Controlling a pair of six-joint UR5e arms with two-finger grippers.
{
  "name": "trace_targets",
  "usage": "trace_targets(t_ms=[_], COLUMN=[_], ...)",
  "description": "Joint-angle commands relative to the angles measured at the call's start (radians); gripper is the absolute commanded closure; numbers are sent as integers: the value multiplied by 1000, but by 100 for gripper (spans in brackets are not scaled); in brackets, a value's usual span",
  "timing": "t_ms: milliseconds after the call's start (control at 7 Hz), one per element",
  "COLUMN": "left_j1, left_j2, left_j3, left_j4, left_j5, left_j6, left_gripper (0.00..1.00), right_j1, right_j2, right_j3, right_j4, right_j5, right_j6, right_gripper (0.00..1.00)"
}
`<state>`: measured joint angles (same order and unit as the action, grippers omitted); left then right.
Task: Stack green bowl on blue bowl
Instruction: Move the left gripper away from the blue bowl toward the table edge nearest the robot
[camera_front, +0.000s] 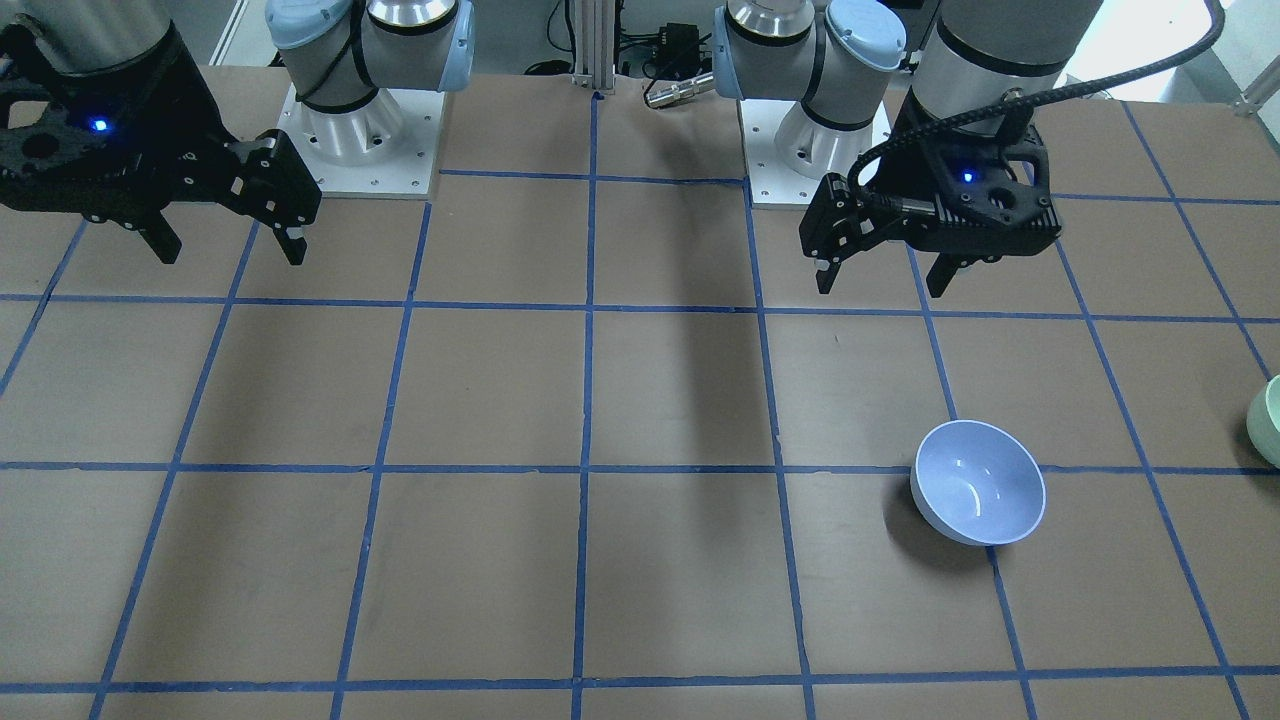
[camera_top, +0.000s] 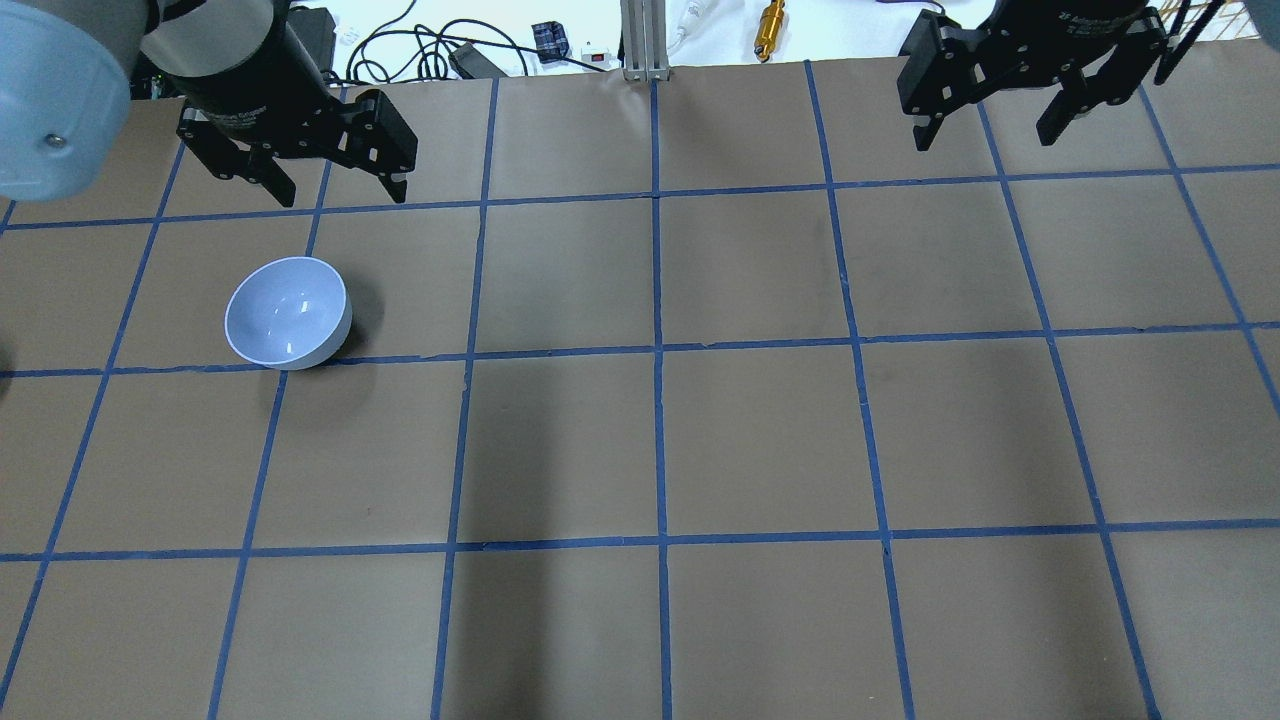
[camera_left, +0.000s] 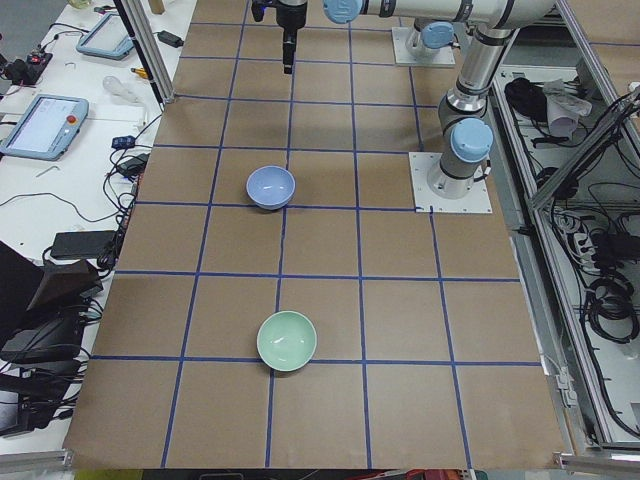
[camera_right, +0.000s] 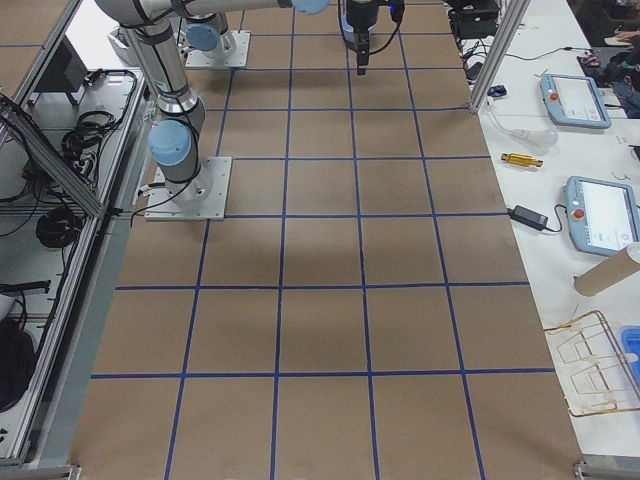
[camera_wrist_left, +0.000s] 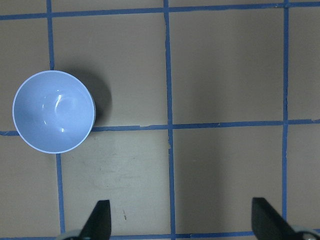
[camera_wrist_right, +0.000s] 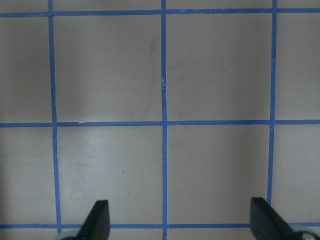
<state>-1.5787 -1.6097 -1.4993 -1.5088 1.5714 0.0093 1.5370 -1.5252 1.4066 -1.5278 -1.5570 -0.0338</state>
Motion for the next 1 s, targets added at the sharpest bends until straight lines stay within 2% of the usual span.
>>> trace_targets(t_ms=[0,429,571,857], left_j1=[0,15,75,277], left_j2=[1,7,17,37], left_j3=[1,-4,1,11], left_j4=[-8,-14,-42,-163], left_j5=[1,4,1,-2], left_j6=[0,40,157,399], left_gripper=[0,0,0,0], right_j1=[0,0,0,0], right_j2=[0,-1,0,0], right_j3=[0,0,0,0], right_j4=[0,0,0,0], right_j5=[0,0,0,0], right_j6=[0,0,0,-2], right_gripper=[0,0,0,0])
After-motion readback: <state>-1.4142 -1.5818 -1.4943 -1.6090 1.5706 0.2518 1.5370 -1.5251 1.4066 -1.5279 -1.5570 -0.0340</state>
